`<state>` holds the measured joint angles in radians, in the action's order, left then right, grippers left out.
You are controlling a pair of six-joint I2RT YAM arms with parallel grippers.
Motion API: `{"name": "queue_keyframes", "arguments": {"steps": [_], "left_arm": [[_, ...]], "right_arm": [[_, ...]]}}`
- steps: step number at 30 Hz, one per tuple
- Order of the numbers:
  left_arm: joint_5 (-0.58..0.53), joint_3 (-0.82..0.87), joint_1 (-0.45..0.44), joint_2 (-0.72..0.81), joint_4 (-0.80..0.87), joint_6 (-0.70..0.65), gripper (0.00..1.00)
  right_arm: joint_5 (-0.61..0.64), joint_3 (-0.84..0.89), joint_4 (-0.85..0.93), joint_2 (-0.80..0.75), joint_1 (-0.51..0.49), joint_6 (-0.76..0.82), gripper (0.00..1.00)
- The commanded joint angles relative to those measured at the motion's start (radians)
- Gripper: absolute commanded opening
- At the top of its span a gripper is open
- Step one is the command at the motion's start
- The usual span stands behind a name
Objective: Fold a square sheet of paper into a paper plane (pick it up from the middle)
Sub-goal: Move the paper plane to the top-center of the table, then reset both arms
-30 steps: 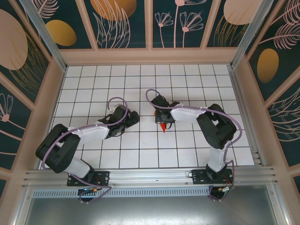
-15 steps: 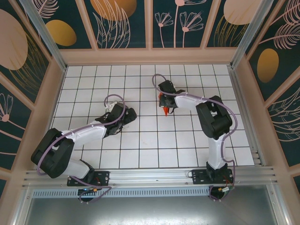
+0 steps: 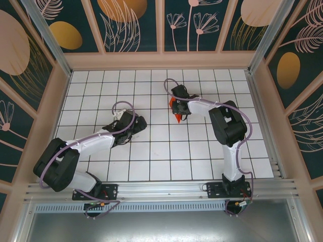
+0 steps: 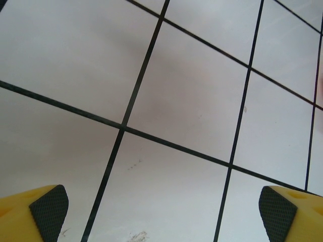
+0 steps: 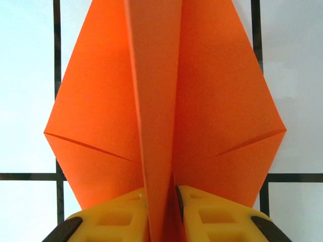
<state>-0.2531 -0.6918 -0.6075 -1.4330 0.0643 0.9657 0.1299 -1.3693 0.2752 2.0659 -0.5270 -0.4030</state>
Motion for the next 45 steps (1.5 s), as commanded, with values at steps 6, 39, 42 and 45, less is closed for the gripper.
{"name": "queue_keyframes", "arguments": {"steps": [6, 39, 42, 45], "left_arm": [[-0.090, -0.113, 0.029, 0.046, 0.095, -0.075, 0.99], [-0.446, 0.411, 0.398, 0.317, -0.780, -0.759, 0.99], [-0.330, 0.450, 0.430, 0.242, -0.936, -0.818, 0.99], [-0.211, 0.477, 0.448, 0.181, -1.080, -0.877, 0.99]], "right_arm": [[0.014, -0.099, 0.104, -0.063, 0.009, -0.032, 0.29], [0.369, 0.974, -0.940, -0.797, 0.451, 0.257, 0.99], [0.319, 1.021, -1.076, -0.744, 0.451, 0.314, 0.99], [0.235, 1.076, -1.220, -0.711, 0.451, 0.364, 0.99]]}}
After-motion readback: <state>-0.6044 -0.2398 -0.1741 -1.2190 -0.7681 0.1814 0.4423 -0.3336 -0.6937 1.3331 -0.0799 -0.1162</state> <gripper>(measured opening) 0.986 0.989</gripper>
